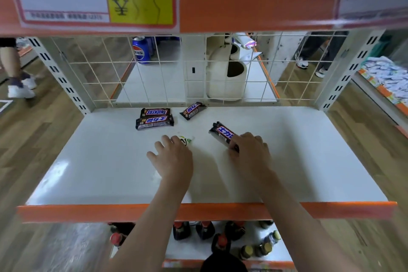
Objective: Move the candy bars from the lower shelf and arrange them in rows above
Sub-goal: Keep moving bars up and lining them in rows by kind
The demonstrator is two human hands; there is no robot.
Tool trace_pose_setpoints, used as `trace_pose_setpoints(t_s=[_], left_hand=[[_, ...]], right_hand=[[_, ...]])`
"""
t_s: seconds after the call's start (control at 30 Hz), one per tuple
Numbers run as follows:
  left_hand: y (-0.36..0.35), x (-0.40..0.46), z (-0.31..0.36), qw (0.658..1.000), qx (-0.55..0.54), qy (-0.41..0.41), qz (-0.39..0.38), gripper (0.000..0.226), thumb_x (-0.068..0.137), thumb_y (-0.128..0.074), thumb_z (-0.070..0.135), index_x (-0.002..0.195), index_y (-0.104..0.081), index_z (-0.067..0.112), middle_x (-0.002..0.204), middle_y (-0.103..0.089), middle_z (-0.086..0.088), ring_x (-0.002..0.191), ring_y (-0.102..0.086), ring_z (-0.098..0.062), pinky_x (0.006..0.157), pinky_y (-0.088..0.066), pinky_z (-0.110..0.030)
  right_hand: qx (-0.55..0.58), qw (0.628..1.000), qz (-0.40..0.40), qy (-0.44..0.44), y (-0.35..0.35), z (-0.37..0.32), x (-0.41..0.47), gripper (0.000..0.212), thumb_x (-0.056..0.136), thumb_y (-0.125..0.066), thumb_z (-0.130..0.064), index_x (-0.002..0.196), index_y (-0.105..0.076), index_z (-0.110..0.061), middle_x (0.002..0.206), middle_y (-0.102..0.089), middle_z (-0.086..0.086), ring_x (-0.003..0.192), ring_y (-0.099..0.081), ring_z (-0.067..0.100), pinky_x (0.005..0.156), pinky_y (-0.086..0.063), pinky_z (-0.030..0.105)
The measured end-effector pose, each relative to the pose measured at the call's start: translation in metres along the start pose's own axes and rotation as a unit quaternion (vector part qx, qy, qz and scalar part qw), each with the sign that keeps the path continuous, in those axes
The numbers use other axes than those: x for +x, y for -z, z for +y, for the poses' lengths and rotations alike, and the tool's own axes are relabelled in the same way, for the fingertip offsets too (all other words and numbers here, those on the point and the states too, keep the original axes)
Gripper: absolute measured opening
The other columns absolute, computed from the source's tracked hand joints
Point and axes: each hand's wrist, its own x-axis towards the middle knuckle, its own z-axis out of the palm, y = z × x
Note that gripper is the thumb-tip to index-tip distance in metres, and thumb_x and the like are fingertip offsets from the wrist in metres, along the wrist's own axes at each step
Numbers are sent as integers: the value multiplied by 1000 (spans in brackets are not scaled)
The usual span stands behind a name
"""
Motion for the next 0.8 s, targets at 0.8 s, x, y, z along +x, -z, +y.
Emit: trace_pose_setpoints(t_s=[0.8], left_hand=[[25, -6, -35, 944, -27, -324, -65, 43, 82, -57, 56, 119, -51, 34, 115, -52, 15, 111, -44, -9, 92, -27, -31]], right_hand=[[-44, 997, -39, 58, 8, 8, -9, 31, 94, -51, -36, 123, -53, -26, 115, -54, -6, 110, -48, 15, 91, -33, 32]])
